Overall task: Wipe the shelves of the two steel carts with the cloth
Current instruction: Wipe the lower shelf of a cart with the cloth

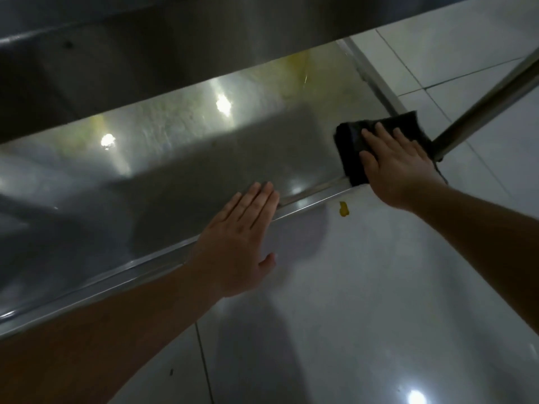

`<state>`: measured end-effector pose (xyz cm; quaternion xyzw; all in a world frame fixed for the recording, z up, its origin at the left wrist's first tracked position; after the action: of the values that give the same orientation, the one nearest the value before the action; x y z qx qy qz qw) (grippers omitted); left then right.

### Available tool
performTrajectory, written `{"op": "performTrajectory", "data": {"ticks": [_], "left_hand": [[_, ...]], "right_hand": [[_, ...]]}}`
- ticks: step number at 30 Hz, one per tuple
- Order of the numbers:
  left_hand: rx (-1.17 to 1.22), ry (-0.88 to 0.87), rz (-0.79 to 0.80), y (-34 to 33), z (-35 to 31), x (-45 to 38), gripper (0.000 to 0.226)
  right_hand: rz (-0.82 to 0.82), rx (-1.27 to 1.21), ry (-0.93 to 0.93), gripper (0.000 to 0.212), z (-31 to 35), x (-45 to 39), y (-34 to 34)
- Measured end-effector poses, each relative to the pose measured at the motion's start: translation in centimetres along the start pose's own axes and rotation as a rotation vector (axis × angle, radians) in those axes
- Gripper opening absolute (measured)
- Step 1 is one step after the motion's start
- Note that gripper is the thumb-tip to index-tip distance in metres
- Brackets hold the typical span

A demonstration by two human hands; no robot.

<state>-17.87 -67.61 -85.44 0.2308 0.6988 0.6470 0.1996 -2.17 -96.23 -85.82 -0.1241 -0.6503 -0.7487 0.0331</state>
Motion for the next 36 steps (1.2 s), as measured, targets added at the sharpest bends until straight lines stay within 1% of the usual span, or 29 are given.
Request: {"op": "performTrajectory", "data": {"ticks": [4, 6, 7, 8, 10, 13, 15, 16, 17, 18, 19, 21, 22, 24, 27, 29, 32, 34, 36], "left_hand": [[-0.004, 0.01, -0.022, 0.0, 0.0, 0.0, 0.104], [-0.008, 0.01, -0.04, -0.1, 0.1, -0.1, 0.104], [-0.011, 0.008, -0.046, -0.2, 0.1, -0.1, 0.104], [-0.014, 0.004, -0.051, -0.2, 0.2, 0.0, 0.104], [-0.012, -0.01, -0.056, -0.3, 0.3, 0.0, 0.103], [-0.01, -0.008, -0.024, -0.4, 0.2, 0.1, 0.104], [-0.011, 0.001, -0.015, -0.4, 0.1, 0.1, 0.104], [-0.013, 0.001, -0.013, -0.4, 0.0, 0.2, 0.104], [-0.014, -0.002, -0.012, -0.4, -0.1, 0.3, 0.103], [-0.013, -0.004, -0.018, -0.4, -0.1, 0.4, 0.103], [-0.011, -0.003, -0.027, -0.4, 0.0, 0.4, 0.103], [-0.011, 0.0, -0.034, -0.3, 0.0, 0.4, 0.104], [-0.01, 0.001, -0.034, -0.4, 0.0, 0.4, 0.104], [-0.006, -0.003, -0.027, -0.4, 0.0, 0.2, 0.104], [-0.004, -0.004, 0.012, -0.5, 0.3, 0.1, 0.105], [-0.01, -0.01, 0.035, -0.5, 0.5, 0.1, 0.107], [-0.013, -0.005, 0.054, -0.5, 0.5, 0.1, 0.107], [-0.003, -0.001, 0.057, -0.5, 0.5, 0.1, 0.106], [0.0, -0.008, 0.059, -0.6, 0.5, 0.2, 0.104]], "right_hand": [[-0.023, -0.02, -0.145, 0.07, 1.7, -4.5, 1.2], [-0.041, -0.087, -0.165, 0.069, 3.6, -6.1, 2.0], [-0.041, -0.109, -0.145, 0.068, 4.9, -6.7, 2.5], [-0.035, -0.117, -0.098, 0.066, 6.4, -7.0, 2.8], [0.004, -0.1, 0.067, 0.063, 9.7, -6.6, 3.2], [0.082, -0.021, 0.337, 0.06, 13.2, -2.3, 1.9], [0.107, 0.015, 0.484, 0.061, 12.7, 1.7, 0.6], [0.11, 0.031, 0.532, 0.061, 11.6, 3.1, 0.2], [0.102, 0.043, 0.541, 0.061, 10.2, 3.6, 0.0], [0.078, 0.043, 0.497, 0.061, 8.7, 3.0, 0.2], [0.041, 0.038, 0.403, 0.061, 7.1, 1.6, 0.7], [-0.024, 0.009, 0.155, 0.062, 4.5, -2.6, 2.0], [-0.043, -0.012, 0.064, 0.063, 3.8, -4.7, 2.7], [-0.065, -0.055, -0.022, 0.066, 4.2, -8.0, 3.8], [-0.064, -0.096, -0.049, 0.067, 7.6, -10.3, 4.4], [-0.016, -0.099, 0.049, 0.066, 10.3, -9.7, 4.3], [0.048, -0.06, 0.276, 0.063, 13.0, -5.2, 2.9], [0.088, -0.043, 0.363, 0.063, 12.4, -1.0, 1.6], [0.107, -0.022, 0.41, 0.064, 10.2, 3.3, 0.3]]}}
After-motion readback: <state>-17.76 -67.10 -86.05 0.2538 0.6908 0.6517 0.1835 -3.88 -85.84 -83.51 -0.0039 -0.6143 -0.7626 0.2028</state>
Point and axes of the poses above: each hand's wrist, its own x-axis away from the middle knuckle, its own y-axis out of the back of the hand, z = x × y, the point moved 3 cm from there along -x, towards the middle knuckle, and after that the axes turned 15 degrees about -y, right-handed, at the moved point
